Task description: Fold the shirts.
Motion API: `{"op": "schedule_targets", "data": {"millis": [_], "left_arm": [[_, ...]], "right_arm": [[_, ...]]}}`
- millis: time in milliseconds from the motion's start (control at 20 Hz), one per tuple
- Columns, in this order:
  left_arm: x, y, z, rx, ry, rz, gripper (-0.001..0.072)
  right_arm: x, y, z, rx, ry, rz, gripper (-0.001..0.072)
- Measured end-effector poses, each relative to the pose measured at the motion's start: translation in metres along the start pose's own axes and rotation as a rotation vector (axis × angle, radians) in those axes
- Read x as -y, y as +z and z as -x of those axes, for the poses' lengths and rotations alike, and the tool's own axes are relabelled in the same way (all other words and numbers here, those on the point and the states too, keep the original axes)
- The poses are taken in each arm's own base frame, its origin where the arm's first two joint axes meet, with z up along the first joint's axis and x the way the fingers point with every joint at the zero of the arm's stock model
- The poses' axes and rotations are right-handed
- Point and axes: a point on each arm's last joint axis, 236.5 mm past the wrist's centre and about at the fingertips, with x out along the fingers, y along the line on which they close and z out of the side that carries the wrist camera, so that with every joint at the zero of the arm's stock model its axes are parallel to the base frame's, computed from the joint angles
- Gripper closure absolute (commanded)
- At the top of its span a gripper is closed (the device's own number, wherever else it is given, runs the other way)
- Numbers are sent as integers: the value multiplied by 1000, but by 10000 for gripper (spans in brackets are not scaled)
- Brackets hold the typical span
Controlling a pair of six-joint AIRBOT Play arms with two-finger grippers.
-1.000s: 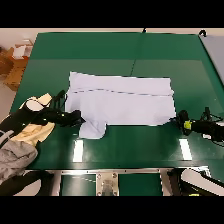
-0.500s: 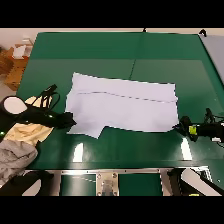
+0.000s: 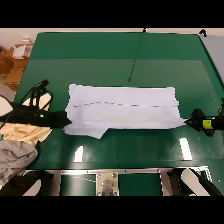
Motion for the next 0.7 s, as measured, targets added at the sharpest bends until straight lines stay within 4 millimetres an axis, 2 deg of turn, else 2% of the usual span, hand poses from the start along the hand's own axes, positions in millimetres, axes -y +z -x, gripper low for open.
{"op": "schedule_targets", "data": {"millis": [150, 300, 450, 550, 600, 650, 700], "left_arm": [[9, 44, 5, 24, 3, -52, 682], [15, 97, 4, 44, 15, -103, 682], [12, 146, -12, 44, 24, -132, 681], [6, 177, -30, 48, 29, -139, 669], [1, 191, -41, 54, 34, -140, 380], [-4, 209, -52, 76, 36, -139, 129], [-9, 225, -62, 100, 40, -134, 90]], "right_arm": [[-30, 25, 8, 15, 43, 42, 698], [-62, 58, 7, 19, 90, 76, 697], [-88, 93, -10, 3, 118, 92, 697], [-102, 116, -29, -14, 135, 93, 685], [-108, 128, -42, -23, 146, 85, 595], [-112, 140, -55, -26, 158, 74, 468], [-117, 152, -68, -26, 178, 59, 315]]}}
